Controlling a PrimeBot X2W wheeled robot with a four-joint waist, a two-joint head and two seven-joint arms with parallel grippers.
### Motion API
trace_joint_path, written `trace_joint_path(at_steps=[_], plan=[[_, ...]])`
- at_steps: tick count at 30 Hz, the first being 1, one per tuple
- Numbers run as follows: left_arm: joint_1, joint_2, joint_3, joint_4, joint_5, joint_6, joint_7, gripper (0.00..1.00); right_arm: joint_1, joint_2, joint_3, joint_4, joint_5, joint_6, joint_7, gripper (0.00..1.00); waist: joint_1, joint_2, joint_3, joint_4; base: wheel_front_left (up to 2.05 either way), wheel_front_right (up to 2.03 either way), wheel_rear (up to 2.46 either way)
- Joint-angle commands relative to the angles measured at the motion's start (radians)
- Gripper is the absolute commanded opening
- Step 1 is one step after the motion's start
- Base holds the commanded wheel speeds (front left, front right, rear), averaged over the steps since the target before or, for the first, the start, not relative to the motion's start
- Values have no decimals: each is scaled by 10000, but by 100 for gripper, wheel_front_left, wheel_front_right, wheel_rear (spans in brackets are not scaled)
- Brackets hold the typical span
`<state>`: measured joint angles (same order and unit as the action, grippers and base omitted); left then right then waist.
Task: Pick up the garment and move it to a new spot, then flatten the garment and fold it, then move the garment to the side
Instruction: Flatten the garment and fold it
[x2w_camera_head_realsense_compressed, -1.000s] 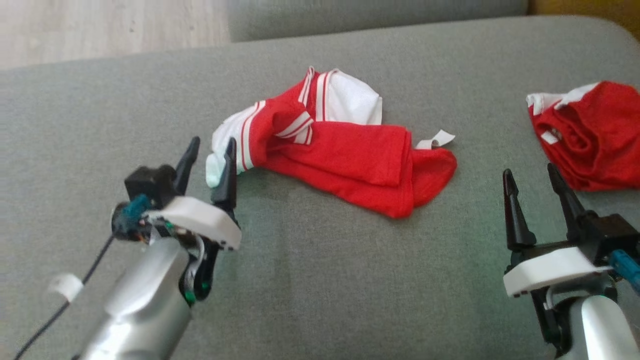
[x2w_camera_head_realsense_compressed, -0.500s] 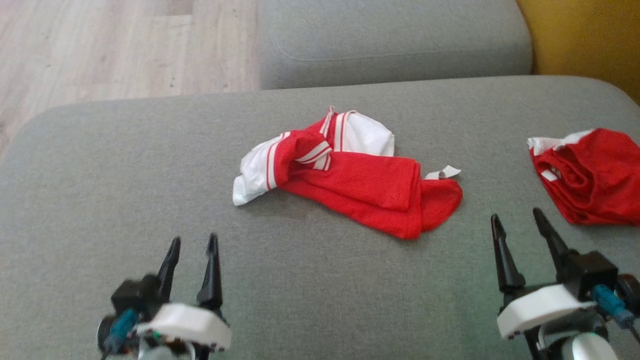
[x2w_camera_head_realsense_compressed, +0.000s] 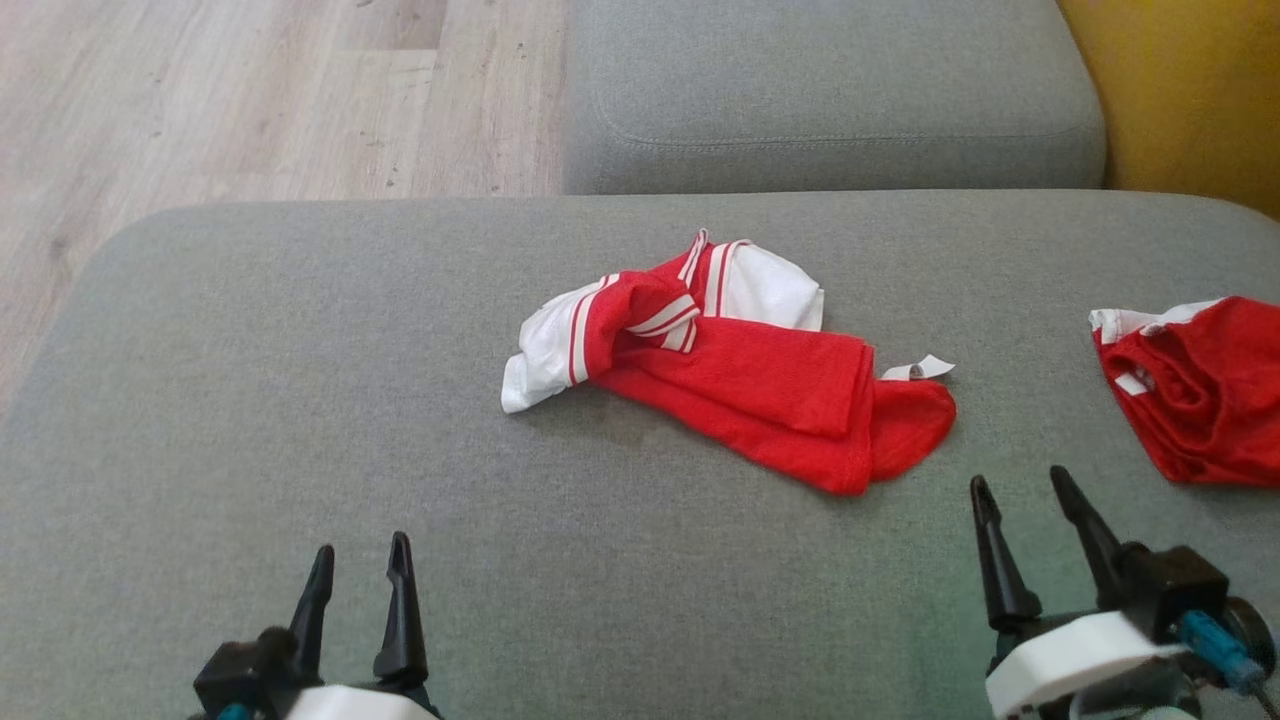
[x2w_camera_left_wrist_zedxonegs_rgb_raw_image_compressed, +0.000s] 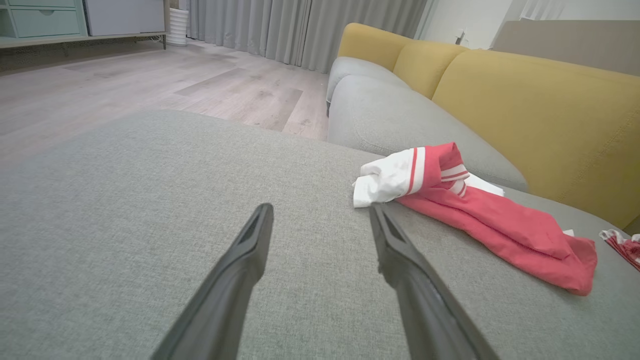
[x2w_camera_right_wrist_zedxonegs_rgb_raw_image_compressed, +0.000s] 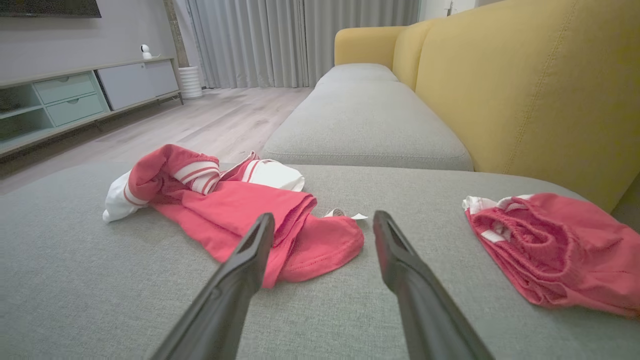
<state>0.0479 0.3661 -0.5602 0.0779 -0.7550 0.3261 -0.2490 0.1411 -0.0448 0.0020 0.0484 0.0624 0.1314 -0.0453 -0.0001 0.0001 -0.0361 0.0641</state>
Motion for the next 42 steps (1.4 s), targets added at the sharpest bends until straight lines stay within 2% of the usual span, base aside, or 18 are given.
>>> trace_joint_path(at_steps=[1,17,33,38,42], plan=[[-346,161,333,-352,128,49,-112,100,-128,-54,320,-247,106,-7,-163,100,1,-1,-1,8,0,0,0],[-416,190,215,-422,117,101,32,100,-325,-54,401,-73,7,-7,-153,100,1,-1,69,-7,0,0,0],[-522,209,160,-474,176,198,40,100,-767,-54,650,-28,-250,-7,6,100,1,-1,421,291,0,0,0],[-687,176,135,-539,239,199,40,100,-1484,-54,985,396,-418,-7,281,100,1,-1,744,506,0,0,0],[-976,63,81,-528,318,148,32,100,-2682,-54,1026,1693,-748,-7,643,100,1,-1,1201,982,0,0,0]])
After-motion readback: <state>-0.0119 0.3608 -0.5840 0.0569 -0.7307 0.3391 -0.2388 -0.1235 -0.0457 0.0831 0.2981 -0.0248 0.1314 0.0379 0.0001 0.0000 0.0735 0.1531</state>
